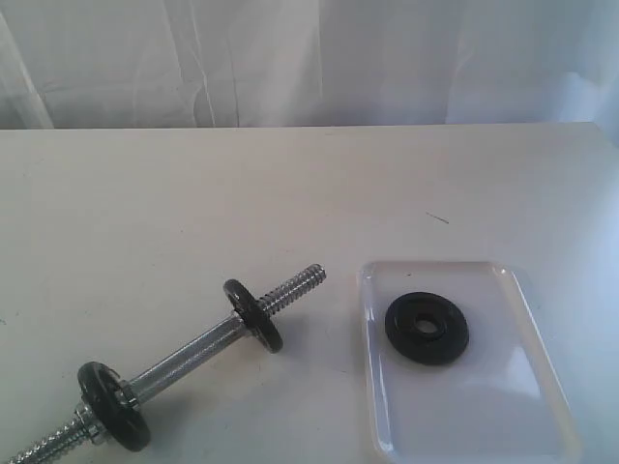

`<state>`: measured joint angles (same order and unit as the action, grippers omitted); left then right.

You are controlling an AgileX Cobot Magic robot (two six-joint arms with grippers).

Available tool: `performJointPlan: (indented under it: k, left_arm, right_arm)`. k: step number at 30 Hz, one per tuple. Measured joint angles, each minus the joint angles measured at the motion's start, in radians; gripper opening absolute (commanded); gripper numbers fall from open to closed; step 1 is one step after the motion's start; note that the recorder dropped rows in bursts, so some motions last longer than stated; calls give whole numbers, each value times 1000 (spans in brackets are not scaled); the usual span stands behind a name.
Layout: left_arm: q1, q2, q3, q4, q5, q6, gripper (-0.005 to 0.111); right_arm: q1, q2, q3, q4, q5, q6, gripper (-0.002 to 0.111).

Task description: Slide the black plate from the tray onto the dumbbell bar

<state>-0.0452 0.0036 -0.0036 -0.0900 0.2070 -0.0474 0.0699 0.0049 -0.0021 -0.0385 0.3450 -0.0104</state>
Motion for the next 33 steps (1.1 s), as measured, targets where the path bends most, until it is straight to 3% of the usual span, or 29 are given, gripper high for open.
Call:
performJointPlan:
  k: [15,19,25,33]
  left_arm:
    - [0,0,-23,0,43,0,0]
    - [0,-2,-178,8,108,0,0]
    - [0,-6,-517,96,144,0,0]
    - [0,-6,-578,98,51,0,0]
  right_arm:
    - [2,0,0,0,0,0,0]
    - [21,0,0,0,0,0,0]
    - [23,0,0,0,0,0,0]
    - [23,0,0,0,0,0,0]
